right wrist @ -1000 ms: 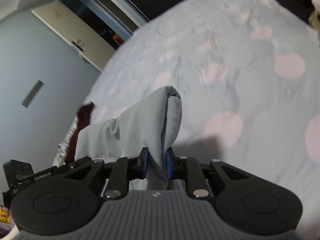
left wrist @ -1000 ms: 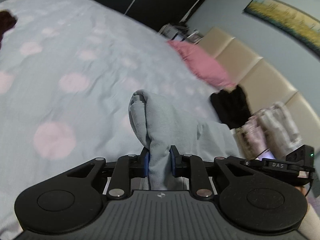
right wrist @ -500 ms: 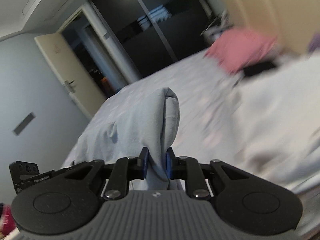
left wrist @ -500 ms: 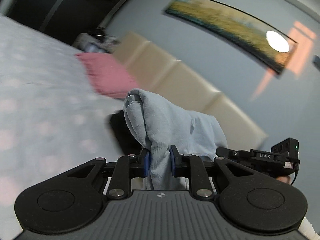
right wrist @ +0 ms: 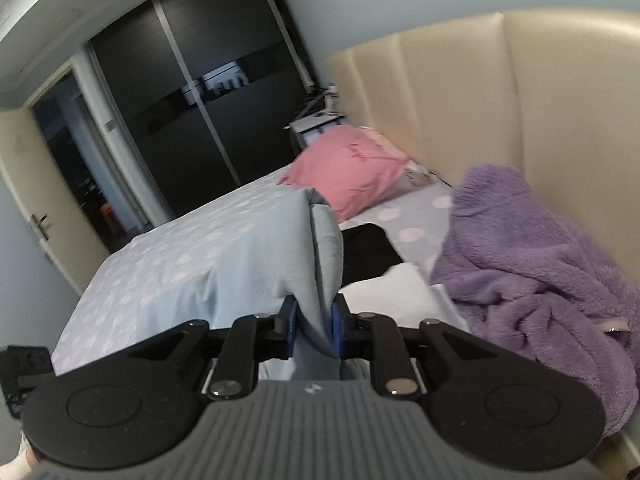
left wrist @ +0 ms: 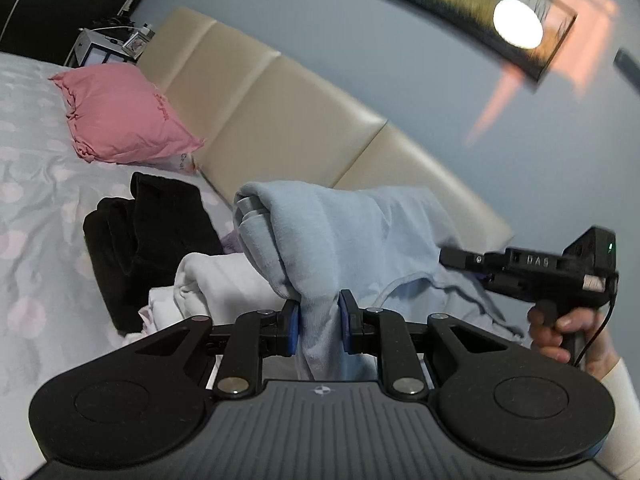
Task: Fold clothes
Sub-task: 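Carry the folded shirt to the clothes stack and release it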
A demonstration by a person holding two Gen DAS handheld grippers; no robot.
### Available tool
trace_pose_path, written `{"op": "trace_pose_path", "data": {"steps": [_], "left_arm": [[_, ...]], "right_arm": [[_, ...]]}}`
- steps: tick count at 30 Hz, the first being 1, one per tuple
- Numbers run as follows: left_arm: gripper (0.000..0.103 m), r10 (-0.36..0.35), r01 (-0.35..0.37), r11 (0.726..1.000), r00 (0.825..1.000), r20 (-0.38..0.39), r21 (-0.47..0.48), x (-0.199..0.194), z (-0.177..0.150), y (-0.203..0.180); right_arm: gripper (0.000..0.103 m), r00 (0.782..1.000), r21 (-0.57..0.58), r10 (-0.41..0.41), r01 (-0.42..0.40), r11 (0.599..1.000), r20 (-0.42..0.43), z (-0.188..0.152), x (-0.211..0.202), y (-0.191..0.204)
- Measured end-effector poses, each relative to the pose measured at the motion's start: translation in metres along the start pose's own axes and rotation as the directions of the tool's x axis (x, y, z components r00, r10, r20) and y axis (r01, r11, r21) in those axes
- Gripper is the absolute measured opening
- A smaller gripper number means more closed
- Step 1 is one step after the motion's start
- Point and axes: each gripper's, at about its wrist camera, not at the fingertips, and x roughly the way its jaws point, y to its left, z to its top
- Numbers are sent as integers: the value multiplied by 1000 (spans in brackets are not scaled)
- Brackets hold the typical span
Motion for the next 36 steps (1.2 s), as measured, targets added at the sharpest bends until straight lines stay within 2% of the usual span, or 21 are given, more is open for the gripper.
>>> {"op": "trace_pose_path", "data": {"steps": [6, 8, 15, 20, 23, 26, 28, 32, 35, 36], "left_arm": [[17, 33, -34, 999, 998, -56, -8, 39, -1, 19], [17, 42, -41, 999, 996, -76, 16, 49, -2, 23], [17, 42, -38, 998, 995, -92, 42, 64, -4, 42], [19, 76, -68, 994, 993, -94, 83, 63, -6, 42], [21, 71, -64, 995, 993, -96, 75, 58, -3, 39], [32, 100, -92, 991, 991, -87, 92, 50, -1, 31], [56, 136, -129, 985, 989, -58, 117, 40, -2, 23], [59, 177, -175, 973, 984, -5, 148, 12, 0, 9], [60, 256, -256, 947, 966, 23, 193, -16, 1, -3], [60, 282, -282, 936, 959, 33, 208, -25, 1, -8]], "right_arm": [[18, 1000, 72, -14, 16, 997, -27, -14, 49, -45], [18, 999, 86, -14, 16, 996, -33, -20, 60, -56], [18, 999, 152, 5, 3, 988, -50, -38, 97, -95], [20, 999, 166, 14, -7, 986, -44, -46, 105, -97], [24, 999, 161, 9, -4, 987, -31, -45, 103, -93], [33, 1000, 143, -20, 19, 989, 7, -39, 92, -86], [36, 998, 148, -41, 34, 988, 43, -36, 78, -80], [39, 992, 147, -62, 45, 988, 107, -30, 46, -62], [43, 991, 106, -31, 17, 994, 130, -27, 28, -33], [47, 990, 93, -21, 8, 996, 138, -27, 22, -23]]}}
